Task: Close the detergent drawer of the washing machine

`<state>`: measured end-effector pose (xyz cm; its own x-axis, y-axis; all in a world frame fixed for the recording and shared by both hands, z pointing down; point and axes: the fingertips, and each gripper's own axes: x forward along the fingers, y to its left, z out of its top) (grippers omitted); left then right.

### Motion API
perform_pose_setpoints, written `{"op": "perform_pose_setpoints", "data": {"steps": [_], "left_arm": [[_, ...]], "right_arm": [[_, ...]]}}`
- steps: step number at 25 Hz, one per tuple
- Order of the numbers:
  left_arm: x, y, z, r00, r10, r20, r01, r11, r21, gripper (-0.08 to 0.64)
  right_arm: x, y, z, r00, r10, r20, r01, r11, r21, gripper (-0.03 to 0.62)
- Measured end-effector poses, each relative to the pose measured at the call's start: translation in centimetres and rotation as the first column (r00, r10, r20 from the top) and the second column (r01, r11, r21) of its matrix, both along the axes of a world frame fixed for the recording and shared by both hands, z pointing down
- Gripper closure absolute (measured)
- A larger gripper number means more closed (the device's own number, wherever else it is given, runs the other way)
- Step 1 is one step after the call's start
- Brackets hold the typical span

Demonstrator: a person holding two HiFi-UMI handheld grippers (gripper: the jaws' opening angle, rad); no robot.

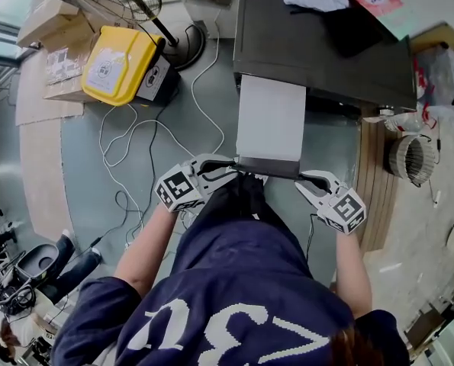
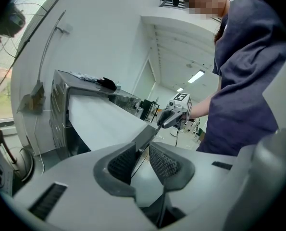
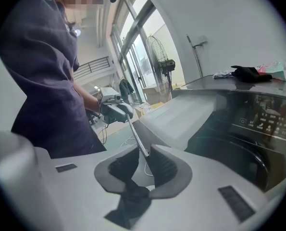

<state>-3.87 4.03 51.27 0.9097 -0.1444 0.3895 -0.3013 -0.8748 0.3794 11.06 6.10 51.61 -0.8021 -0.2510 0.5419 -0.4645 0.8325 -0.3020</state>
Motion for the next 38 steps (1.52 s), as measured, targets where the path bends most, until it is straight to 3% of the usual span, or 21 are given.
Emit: {"op": "perform_pose_setpoints", "data": {"steps": [9,16,38], "left_arm": [[0.3,-1.5,-0.9,0.999,-0.035,0.029,0.033,0.998,0.054,0.465],[0.8,-4.4,-1.4,0.996,-0.083,0.04,0.078,0.992,0.103,0.463],[0.8,-9.7,-0.6,0.98,-0.187,0.066,0.176,0.973,0.15,0.449]], "right_arm": [[0.6,-1.6,-1.4,1.0,0.008,0.009,-0.009,0.999,0.048,0.508],[1.1,-4.4,-1.4,0.998,0.064,0.004,-0.064,0.995,0.081,0.506],[1.1,-9.5,-0.4,0.98,0.197,-0.006,-0.195,0.973,0.124,0.489]]}}
